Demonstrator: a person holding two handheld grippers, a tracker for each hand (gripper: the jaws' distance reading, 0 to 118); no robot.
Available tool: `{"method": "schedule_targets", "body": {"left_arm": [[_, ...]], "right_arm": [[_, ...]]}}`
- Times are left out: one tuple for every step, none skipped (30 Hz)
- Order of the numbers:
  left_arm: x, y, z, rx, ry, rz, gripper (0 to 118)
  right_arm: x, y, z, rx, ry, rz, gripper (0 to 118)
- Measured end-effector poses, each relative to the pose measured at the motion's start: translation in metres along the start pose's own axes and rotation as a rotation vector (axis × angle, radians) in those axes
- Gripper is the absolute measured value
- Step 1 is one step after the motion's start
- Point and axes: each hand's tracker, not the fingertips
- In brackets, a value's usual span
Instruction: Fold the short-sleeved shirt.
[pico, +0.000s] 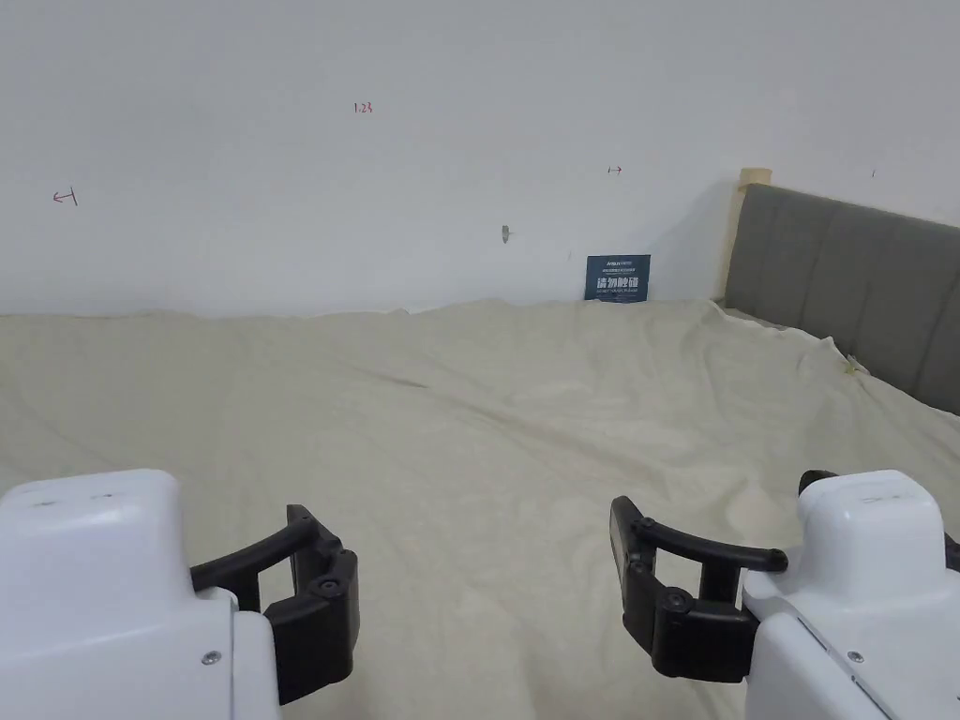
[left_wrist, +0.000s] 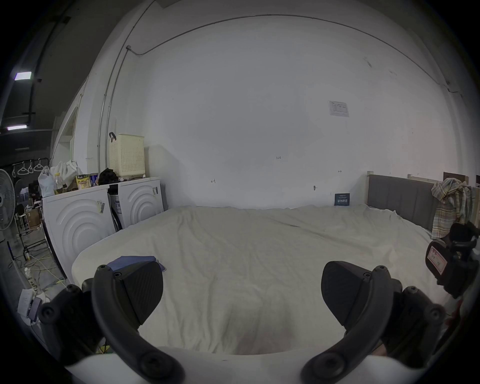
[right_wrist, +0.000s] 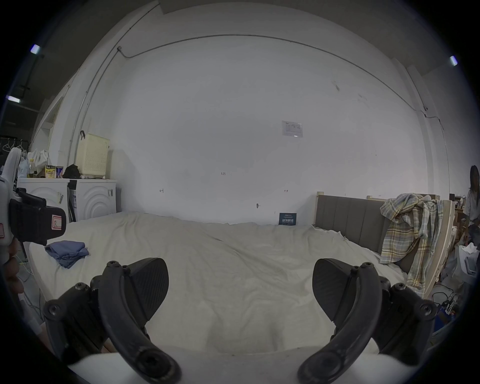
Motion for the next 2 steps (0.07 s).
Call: {"method": "schedule_targets", "body": {"left_arm": [[-0.0003, 0.0001, -0.0004, -0.004, 0.001, 0.003, 118], [-0.0005, 0.0000, -0.0006, -0.007, 0.006, 0.008, 118]], "right_arm": [[0.0001, 0.0002, 0.0000, 0.001, 0.000, -0.001, 113], [0.0003, 0.0004, 0.0000, 0.001, 0.000, -0.003, 113]]}}
